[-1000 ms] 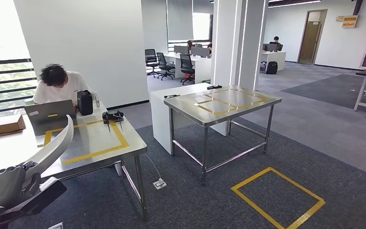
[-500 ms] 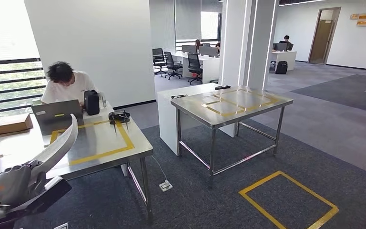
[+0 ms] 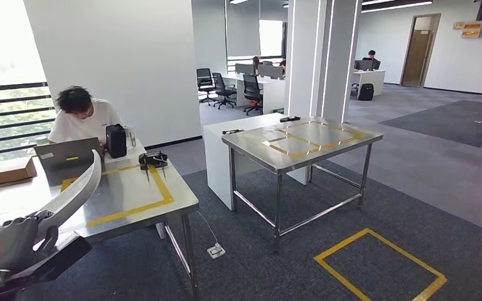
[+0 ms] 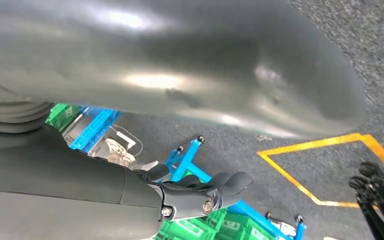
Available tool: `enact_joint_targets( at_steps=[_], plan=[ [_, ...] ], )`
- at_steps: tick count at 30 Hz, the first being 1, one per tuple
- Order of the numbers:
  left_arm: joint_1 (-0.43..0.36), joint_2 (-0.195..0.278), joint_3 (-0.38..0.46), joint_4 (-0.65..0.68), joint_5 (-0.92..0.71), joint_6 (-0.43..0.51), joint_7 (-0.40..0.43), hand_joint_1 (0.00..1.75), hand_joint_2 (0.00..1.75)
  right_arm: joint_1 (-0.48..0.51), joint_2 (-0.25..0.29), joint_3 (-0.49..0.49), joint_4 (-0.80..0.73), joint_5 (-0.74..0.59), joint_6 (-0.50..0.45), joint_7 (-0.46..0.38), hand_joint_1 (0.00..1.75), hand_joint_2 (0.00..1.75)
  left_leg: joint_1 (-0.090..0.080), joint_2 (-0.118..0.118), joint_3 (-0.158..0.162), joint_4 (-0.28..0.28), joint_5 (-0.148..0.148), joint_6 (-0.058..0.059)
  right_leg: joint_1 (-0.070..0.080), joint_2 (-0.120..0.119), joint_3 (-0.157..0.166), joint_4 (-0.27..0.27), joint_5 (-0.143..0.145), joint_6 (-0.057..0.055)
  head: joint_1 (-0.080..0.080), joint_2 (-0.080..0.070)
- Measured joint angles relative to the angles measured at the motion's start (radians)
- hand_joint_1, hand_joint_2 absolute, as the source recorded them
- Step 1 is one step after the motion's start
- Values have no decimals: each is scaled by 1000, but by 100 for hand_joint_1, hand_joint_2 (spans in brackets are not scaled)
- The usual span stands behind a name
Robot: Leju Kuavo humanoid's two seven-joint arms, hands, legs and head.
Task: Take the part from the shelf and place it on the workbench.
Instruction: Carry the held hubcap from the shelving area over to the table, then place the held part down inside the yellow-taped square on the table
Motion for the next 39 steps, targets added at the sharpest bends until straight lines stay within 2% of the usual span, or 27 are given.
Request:
enact_joint_targets(
  at_steps=[2, 3, 5, 6, 8, 9, 10, 11, 13, 14, 15, 17, 20, 21, 22, 24, 25, 26, 27, 28, 29, 30, 31, 32, 35, 37, 39],
  plan=[
    [-3, 0, 0, 1, 0, 0, -1, 157, 175, -1, 1, -2, 0, 0, 1, 6, 0, 0, -7, 0, 45, -102, 31, 13, 0, -1, 11, -7, -10, 16, 1, 0],
    [-3, 0, 0, 1, 0, 1, -1, 157, 175, -3, 2, -3, 0, 0, 1, 10, 0, 0, -8, -1, 62, -133, 32, 20, 0, -1, 14, -10, -15, 26, 1, 0],
    [-6, -2, 0, 0, 0, 1, 0, 157, 175, -5, 1, -4, 0, -3, 1, 14, 0, 0, -4, -2, 76, -147, 28, 31, -1, -2, 2, 19, -30, 37, 3, 0],
    [-7, -4, 0, 0, 0, 1, 1, 157, 175, -5, 1, -5, 0, -4, 0, 15, 0, 0, -2, -2, 84, -152, 25, 37, -1, -1, -22, 64, -47, 41, 5, 0],
    [-7, -8, 0, 2, -1, 1, 5, 157, 175, -3, -1, -6, 0, -7, 0, 14, 0, 0, -3, -3, 93, -152, 16, 45, 0, -1, -101, 194, -89, 47, 7, 0],
    [-5, -10, 0, 4, -2, 1, 7, 157, 175, -2, -1, -7, 0, -7, 0, 14, 0, 0, -4, -4, 98, -151, 11, 47, 0, -1, -140, 245, -95, 50, 8, 0],
    [-3, -12, 0, 6, -2, 1, 8, 157, 175, -1, -1, -7, 0, -8, 0, 13, 0, 0, -4, -5, 103, -149, 4, 47, 0, -1, -164, 265, -83, 51, 8, 0],
    [-1, -12, 0, 8, -3, 1, 8, 157, 175, 0, -1, -7, 0, -8, 0, 12, 0, 0, -5, -7, 109, -147, -3, 46, 0, -1, -168, 245, -51, 50, 8, 0],
    [-2, -13, 0, 10, -3, 1, 10, 157, 175, 1, -2, -8, 0, -8, -1, 11, 0, 0, -4, -8, 123, -138, -21, 42, 0, -1, -127, 117, 37, 46, 9, 0],
    [-3, -13, 0, 11, -3, 1, 10, 157, 175, 1, -3, -8, 0, -8, -1, 11, 0, 0, -6, -9, 127, -133, -30, 37, 2, -1, -101, 54, 64, 41, 9, 0],
    [-4, -13, 0, 11, -3, 1, 10, 157, 175, 2, -3, -8, 0, -7, -1, 11, 0, 0, -8, -10, 128, -131, -36, 32, 4, -2, -83, 12, 76, 36, 8, 0],
    [-4, -12, 0, 12, -4, 1, 11, 157, 175, 2, -3, -9, 0, -7, 0, 11, 0, 0, -11, -12, 129, -133, -43, 22, 8, -1, -73, -6, 67, 24, 7, 0],
    [-5, -12, 0, 11, -5, 1, 11, 157, 175, 2, -3, -9, 0, -6, 0, 11, 0, 0, -11, -10, 127, -115, -60, 5, 1, -2, -59, -13, 60, 8, 6, 0],
    [-6, -11, 0, 11, -5, 1, 10, 157, 175, 2, -3, -9, 0, -4, 1, 11, 0, 0, -9, -8, 109, -77, -76, -2, -3, -2, -51, -16, 56, 3, 4, 0],
    [-6, -11, 0, 11, -5, 1, 10, 157, 175, 2, -3, -9, 0, -3, 2, 12, 0, 0, -6, -6, 76, -17, -99, -7, -5, -2, -43, -18, 51, -1, 3, 0],
    [-1, -10, 0, 12, -5, 1, 10, 157, 175, 2, -3, -9, 0, -1, 3, 14, 0, 0, 1, -4, -8, 118, -136, -16, -7, -1, -30, -18, 40, -3, 1, 0],
    [3, -10, 0, 13, -5, 0, 11, 157, 175, 3, -3, -9, 0, -1, 3, 16, 0, 0, 4, -4, -39, 154, -132, -18, -8, -1, -22, -18, 33, -2, 1, 0],
    [6, -10, 0, 13, -6, 0, 12, 157, 175, 4, -3, -9, 0, -1, 3, 17, 0, 0, 6, -3, -51, 151, -108, -19, -9, 0, -12, -18, 25, 0, 1, 0],
    [7, -10, 0, 13, -7, 0, 13, 157, 175, 4, -3, -9, 0, -1, 3, 17, 0, 0, 8, -1, -42, 108, -65, -18, -9, 0, 0, -18, 17, 3, 0, 0],
    [7, -10, 0, 13, -8, -1, 14, 157, 175, 5, -3, -9, 0, -1, 3, 16, 0, 0, 9, 1, -18, 36, -12, -15, -10, 0, 11, -19, 9, 6, 0, 0],
    [5, -10, 0, 12, -10, -2, 15, 157, 175, 4, -3, -9, 0, -1, 2, 16, 0, 0, 8, 2, 10, -34, 25, -12, -9, 0, 20, -19, 0, 12, 0, 0],
    [2, -10, 0, 12, -11, -4, 16, 157, 175, 4, -3, -9, 0, -1, 2, 15, 0, 0, 6, 2, 35, -91, 46, -6, -8, 1, 27, -20, -8, 18, 0, 0],
    [0, -10, 0, 11, -12, -6, 16, 157, 175, 3, -3, -9, 0, -1, 2, 14, 0, 0, 3, 2, 49, -124, 50, -1, -6, 0, 30, -22, -12, 25, 0, 0],
    [-2, -10, 0, 11, -12, -7, 17, 157, 175, 3, -3, -9, 0, -1, 2, 13, 0, 0, 1, 1, 56, -136, 41, 6, -5, 0, 34, -22, -12, 32, 1, 0],
    [-4, -11, 0, 7, -13, -8, 19, 157, 175, 3, -3, -9, 0, -1, 1, 13, 0, 0, 3, -1, 73, -149, 31, 29, -8, 0, 33, -2, -15, 46, 4, 0],
    [-7, -12, 0, 5, -13, -8, 19, 157, 175, 1, -4, -9, 0, -1, 1, 12, 0, 0, 4, -2, 87, -152, 23, 41, -7, -1, -14, 85, -47, 50, 6, 0],
    [-5, -14, 0, 5, -13, -8, 19, 157, 175, 1, -6, -9, 0, -1, 1, 13, 0, 0, 1, -3, 96, -151, 13, 48, -4, 0, -98, 214, -91, 52, 8, 0]
  ],
)
